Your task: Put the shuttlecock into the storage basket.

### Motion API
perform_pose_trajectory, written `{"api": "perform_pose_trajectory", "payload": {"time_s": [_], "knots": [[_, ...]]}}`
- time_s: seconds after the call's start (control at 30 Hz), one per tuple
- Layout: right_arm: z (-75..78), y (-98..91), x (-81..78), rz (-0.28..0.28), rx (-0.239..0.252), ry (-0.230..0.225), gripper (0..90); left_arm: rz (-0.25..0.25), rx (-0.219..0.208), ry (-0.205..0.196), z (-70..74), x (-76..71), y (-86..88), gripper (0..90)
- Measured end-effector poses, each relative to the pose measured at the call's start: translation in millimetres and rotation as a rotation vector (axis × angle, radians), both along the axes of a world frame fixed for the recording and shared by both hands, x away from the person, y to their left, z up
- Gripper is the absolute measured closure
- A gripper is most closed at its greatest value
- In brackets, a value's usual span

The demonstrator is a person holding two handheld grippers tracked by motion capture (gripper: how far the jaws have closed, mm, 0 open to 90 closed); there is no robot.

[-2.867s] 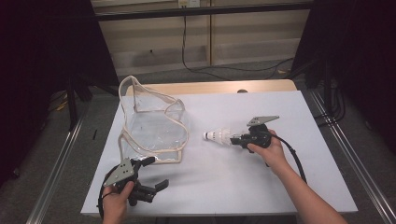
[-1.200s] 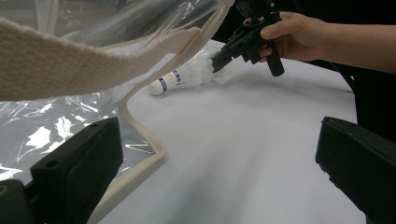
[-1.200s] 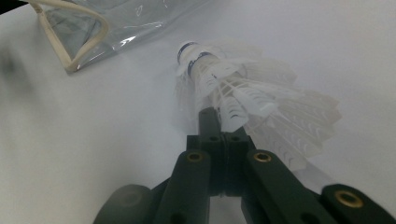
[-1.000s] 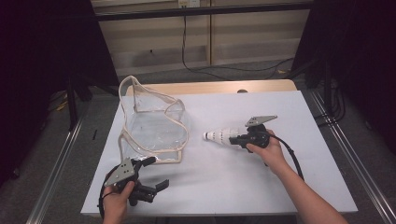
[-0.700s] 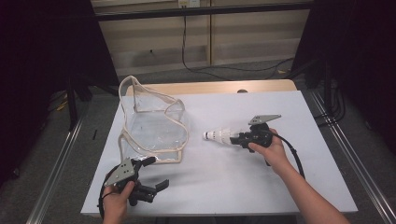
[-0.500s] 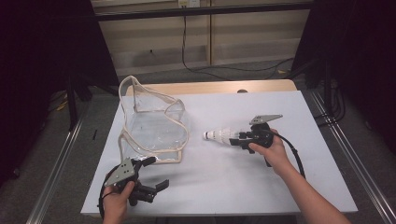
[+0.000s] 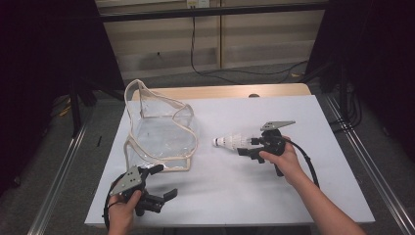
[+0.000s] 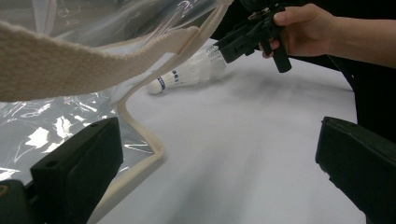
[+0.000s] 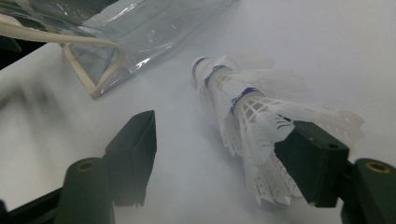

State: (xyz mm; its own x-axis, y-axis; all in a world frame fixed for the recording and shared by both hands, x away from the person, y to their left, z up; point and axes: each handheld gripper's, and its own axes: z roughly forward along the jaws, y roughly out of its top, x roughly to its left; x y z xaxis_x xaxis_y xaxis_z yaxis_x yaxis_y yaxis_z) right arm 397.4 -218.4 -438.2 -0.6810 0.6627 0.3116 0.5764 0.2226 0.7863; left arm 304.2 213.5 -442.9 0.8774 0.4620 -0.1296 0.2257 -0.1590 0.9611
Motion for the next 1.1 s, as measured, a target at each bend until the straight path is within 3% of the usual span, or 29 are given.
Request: {"api": "perform_pose_trajectory", "payload": {"time_s": [0.17,0.67,1.0,1.1], "knots": [[-0.5,4.2,0.2,0.003,0.001,-0.001,25.5,-0.001,-0.001,0.002,-0.4,0.2,-0.2,0.9],[-4.8,19.6,5.7,0.007,-0.025,0.000,27.0,-0.005,0.002,-0.001,-0.5,0.4,-0.3,0.9],[-5.0,26.0,10.3,0.003,-0.023,-0.011,31.2,-0.003,0.001,0.001,-0.6,0.4,0.4,0.9],[-5.4,26.8,10.7,0.009,-0.025,-0.019,37.1,-0.003,0.001,0.000,-0.4,0.4,0.5,0.8]]}}
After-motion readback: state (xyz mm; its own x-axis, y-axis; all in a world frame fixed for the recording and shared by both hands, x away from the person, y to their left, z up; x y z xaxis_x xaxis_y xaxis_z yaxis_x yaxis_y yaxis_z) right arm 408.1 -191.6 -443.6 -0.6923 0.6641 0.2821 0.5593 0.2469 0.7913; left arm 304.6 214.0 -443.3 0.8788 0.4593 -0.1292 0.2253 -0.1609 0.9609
